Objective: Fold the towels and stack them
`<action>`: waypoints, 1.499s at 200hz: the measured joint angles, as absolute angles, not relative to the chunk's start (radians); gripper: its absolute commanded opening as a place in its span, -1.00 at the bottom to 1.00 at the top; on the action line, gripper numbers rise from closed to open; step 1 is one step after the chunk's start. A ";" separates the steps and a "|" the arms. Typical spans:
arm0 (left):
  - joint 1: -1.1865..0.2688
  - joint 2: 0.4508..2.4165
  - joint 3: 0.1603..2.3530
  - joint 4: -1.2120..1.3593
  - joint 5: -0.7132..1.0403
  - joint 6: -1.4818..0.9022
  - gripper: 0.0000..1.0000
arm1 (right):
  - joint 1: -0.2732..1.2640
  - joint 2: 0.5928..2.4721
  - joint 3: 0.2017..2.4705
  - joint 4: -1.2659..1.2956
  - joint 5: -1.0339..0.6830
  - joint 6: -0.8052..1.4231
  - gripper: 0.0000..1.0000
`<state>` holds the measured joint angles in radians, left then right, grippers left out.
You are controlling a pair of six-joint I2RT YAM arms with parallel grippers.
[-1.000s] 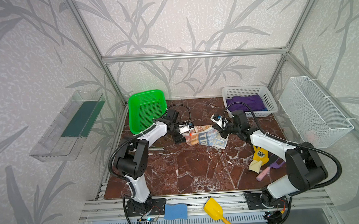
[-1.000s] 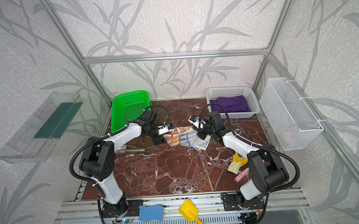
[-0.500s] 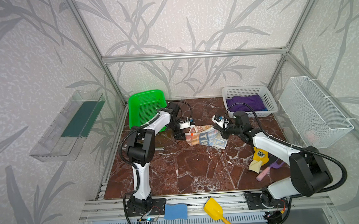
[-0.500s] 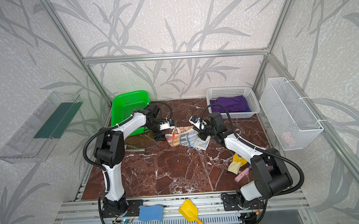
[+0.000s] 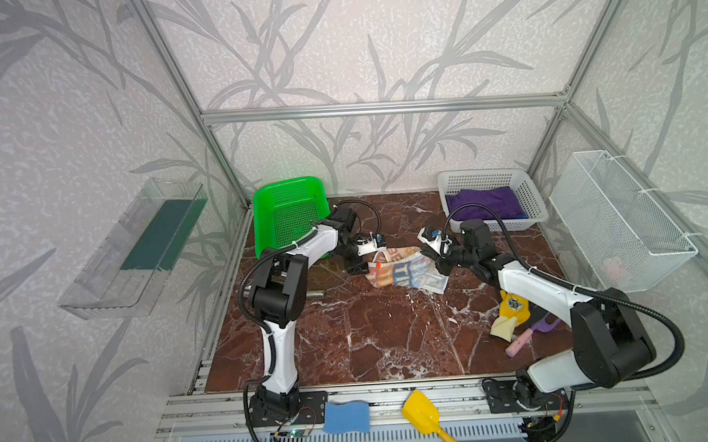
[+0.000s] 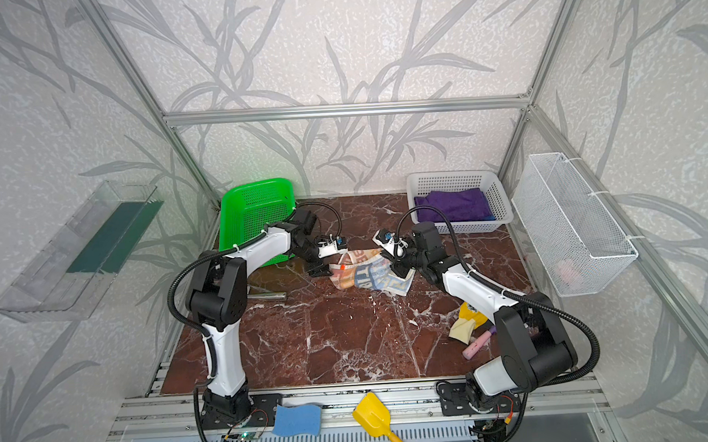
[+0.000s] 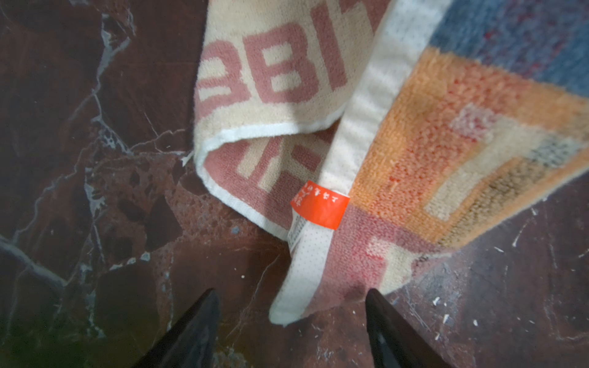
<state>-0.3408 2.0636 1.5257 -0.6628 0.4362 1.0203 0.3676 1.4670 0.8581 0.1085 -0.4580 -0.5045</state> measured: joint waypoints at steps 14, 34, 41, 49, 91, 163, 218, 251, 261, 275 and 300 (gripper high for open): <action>-0.343 2.077 1.536 -0.667 0.435 1.023 0.36 | 0.367 1.462 0.855 0.108 -0.458 -0.507 -1.00; -0.346 2.086 1.536 -0.685 0.430 1.037 0.34 | 0.367 1.457 0.855 0.108 -0.458 -0.512 -1.00; -0.347 2.088 1.536 -0.691 0.429 1.040 0.32 | 0.368 1.456 0.855 0.108 -0.458 -0.514 -1.00; -0.348 2.090 1.536 -0.697 0.427 1.044 0.32 | 0.368 1.456 0.855 0.107 -0.458 -0.514 -1.00; -0.360 2.105 1.537 -0.710 0.410 1.055 0.13 | 0.367 1.456 0.855 0.108 -0.458 -0.517 -1.00; -0.367 2.113 1.537 -0.707 0.386 1.046 -0.53 | 0.367 1.456 0.855 0.107 -0.454 -0.518 -1.00; -0.372 2.086 1.530 -0.694 0.340 1.018 -1.00 | 0.368 1.456 0.855 0.106 -0.436 -0.513 -1.00; -0.373 2.036 1.529 -0.693 0.266 0.929 -1.00 | 0.366 1.456 0.863 0.091 -0.388 -0.462 -1.00; -0.373 2.018 1.534 -0.690 0.228 0.876 -1.00 | 0.364 1.456 0.876 0.081 -0.366 -0.433 -1.00; -0.376 2.002 1.571 -0.693 0.161 0.794 -1.00 | 0.360 1.456 0.912 0.068 -0.329 -0.387 -1.00; -0.380 1.993 1.698 -0.691 0.068 0.645 -1.00 | 0.351 1.456 1.021 0.030 -0.245 -0.303 -1.00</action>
